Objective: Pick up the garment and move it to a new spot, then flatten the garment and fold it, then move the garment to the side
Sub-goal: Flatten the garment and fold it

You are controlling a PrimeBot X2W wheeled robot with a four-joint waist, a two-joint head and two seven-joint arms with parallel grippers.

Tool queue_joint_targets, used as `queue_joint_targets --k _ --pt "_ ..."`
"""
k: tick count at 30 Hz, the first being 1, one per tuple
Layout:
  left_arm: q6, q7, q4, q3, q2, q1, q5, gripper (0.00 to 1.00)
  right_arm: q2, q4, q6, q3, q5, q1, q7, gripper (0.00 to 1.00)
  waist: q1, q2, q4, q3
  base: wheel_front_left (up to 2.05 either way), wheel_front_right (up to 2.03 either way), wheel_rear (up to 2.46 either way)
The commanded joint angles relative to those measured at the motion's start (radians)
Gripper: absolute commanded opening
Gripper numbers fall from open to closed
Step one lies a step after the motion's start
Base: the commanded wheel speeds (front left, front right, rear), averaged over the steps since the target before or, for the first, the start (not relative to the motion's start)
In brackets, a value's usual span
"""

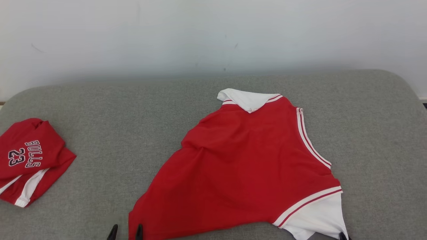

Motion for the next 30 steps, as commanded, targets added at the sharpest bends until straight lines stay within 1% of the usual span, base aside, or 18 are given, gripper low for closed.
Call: queue_joint_targets --k 1,4,7,10,19,30 --pt "-0.003 -0.001 -0.004 0.003 0.000 -0.017 -0.011 1.00 -0.015 -0.008 -0.001 0.002 0.008 0.008 0.000 0.00 0.0000 -0.0001 -0.012 0.001 0.00 0.00 0.00" --pt "-0.016 -0.001 0.001 -0.001 0.000 -0.033 -0.030 1.00 -0.020 -0.016 -0.001 0.007 0.015 0.003 0.000 0.00 0.0000 -0.0001 -0.027 0.004 0.00 0.00 0.00" --pt "-0.045 -0.001 0.027 -0.007 0.000 -0.048 -0.060 1.00 -0.020 -0.023 -0.001 0.010 0.017 -0.010 0.000 0.00 0.0000 -0.0001 -0.040 0.005 0.00 0.00 0.00" --pt "-0.064 -0.001 0.068 -0.006 0.000 -0.055 -0.102 1.00 -0.018 -0.028 -0.001 0.016 0.015 -0.012 0.000 0.00 0.0000 -0.0001 -0.050 0.006 0.00 0.00 0.00" --pt "-0.095 -0.001 0.145 -0.005 0.001 -0.063 -0.165 1.00 -0.024 -0.035 -0.001 0.014 0.009 -0.024 0.000 0.00 0.0000 -0.0001 -0.063 0.012 0.00 0.00 0.00" --pt "-0.112 -0.001 0.200 -0.014 0.001 -0.066 -0.184 1.00 -0.013 -0.043 -0.001 0.015 0.001 -0.030 0.000 0.00 0.0000 -0.0001 -0.061 0.017 0.00 0.00 0.00"
